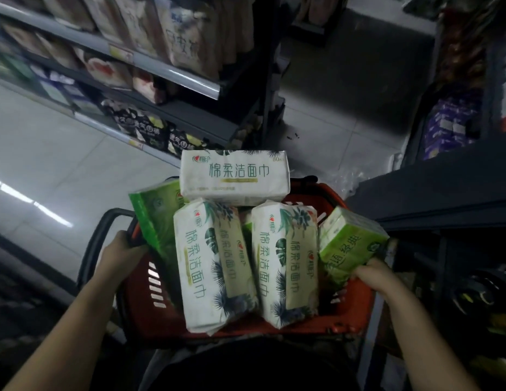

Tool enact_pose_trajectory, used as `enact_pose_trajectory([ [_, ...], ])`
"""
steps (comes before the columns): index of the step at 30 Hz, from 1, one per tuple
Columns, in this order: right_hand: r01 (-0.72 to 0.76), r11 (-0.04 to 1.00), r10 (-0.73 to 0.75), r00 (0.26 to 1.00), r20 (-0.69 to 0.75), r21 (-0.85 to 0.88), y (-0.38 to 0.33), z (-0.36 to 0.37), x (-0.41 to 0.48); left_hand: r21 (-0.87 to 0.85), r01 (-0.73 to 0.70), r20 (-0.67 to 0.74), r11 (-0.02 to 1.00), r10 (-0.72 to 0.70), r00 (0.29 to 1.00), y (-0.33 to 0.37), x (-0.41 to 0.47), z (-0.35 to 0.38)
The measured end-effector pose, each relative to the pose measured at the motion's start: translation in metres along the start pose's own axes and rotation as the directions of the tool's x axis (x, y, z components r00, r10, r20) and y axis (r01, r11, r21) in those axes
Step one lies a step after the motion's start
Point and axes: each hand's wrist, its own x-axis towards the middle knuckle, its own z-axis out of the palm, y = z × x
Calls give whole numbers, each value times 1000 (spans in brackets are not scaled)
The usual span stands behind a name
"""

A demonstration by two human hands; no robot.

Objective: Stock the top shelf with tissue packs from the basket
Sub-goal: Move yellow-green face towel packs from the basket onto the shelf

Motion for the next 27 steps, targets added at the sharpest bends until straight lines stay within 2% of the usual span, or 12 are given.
enact_pose_trajectory([
  [3,95,994,-95,995,11,-52,-27,4,9,-11,50,-44,999,-50,998,-23,1,-9],
  [6,130,984,-127,991,34,-122,-56,12,20,-29,109,-88,994,-111,990,-42,4,-19],
  [9,131,975,-123,991,55,-177,-91,20,27,-101,166,-115,981,-177,977,-60,6,-30],
  [15,260,936,-242,965,102,-240,-163,50,34,-256,270,-103,928,-304,947,-98,15,-59],
  [27,445,845,-411,895,172,-297,-280,119,14,-447,347,-139,825,-447,884,-160,35,-111],
])
